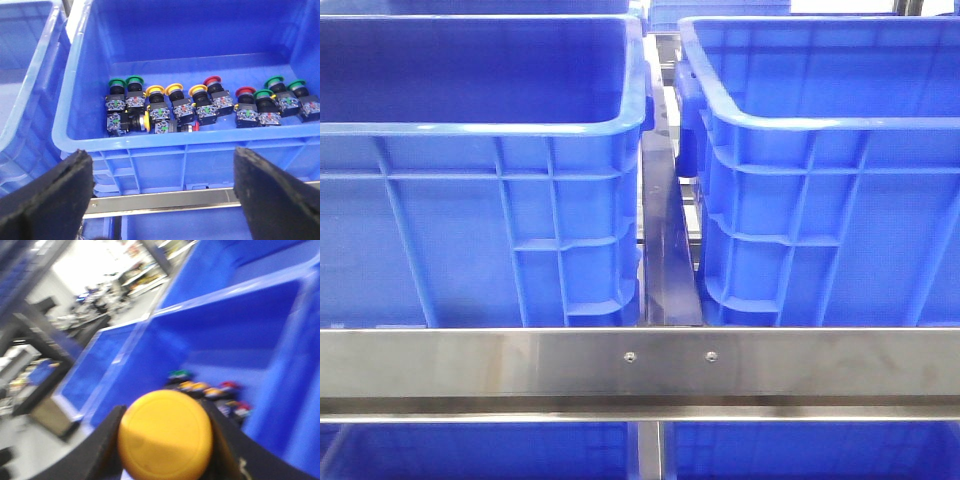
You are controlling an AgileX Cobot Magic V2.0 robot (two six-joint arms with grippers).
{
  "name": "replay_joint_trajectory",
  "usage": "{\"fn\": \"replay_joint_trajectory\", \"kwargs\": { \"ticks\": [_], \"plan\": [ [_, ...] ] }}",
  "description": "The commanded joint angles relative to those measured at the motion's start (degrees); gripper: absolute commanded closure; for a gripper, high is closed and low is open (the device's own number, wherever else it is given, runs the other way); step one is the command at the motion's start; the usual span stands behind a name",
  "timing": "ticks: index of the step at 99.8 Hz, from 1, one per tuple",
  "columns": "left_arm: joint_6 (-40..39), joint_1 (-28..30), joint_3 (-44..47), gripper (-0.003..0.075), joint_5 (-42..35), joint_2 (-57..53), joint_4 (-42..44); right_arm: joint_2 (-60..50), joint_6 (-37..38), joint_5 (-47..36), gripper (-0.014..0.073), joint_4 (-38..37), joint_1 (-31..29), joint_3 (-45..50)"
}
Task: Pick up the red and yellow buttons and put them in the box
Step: 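Carry the yellow button with the right gripper into the other bin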
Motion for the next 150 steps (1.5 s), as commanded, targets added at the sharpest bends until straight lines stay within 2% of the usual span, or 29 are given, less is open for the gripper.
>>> {"fn": "replay_joint_trajectory", "kwargs": {
  "ticks": [1, 13, 21, 55, 67, 91, 105, 150],
  "plan": [
    [0.5, -0.6, -1.4, 0.0206, -4.2, 0.6, 0.7, -1.5, -4.8, -3.0, 0.0364, 6.9, -0.3, -2.2],
    [0.5, -0.6, -1.4, 0.0215, -4.2, 0.6, 0.8, -1.6, -11.4, -10.5, 0.0364, 6.9, -0.3, -2.9],
    [0.5, -0.6, -1.4, 0.0272, -4.2, 0.6, 0.8, -1.6, -15.8, -16.1, 0.0364, 6.9, -0.3, -4.0],
    [0.5, -0.6, -1.4, 0.0738, -4.2, 0.6, 0.8, -0.7, -30.0, -44.4, 0.0364, 6.9, -0.4, -7.5],
    [0.5, -0.6, -1.4, 0.0739, -4.2, 0.6, 0.8, 1.5, -31.4, -45.9, 0.0364, 6.9, -3.2, -8.1],
    [0.5, -0.6, -1.4, 0.0739, -4.2, 0.6, 0.8, 10.8, -31.4, -37.6, 0.0364, 7.0, -12.5, -11.1],
    [0.5, -0.6, -1.4, 0.0739, -4.2, 0.6, 0.8, 16.5, -31.4, -33.4, 0.0364, 7.3, -15.8, -13.1],
    [0.5, -0.6, -1.4, 0.0739, -4.3, 0.6, 0.8, 31.5, -31.8, -32.4, 0.0364, 7.3, -17.4, -21.6]
  ]
}}
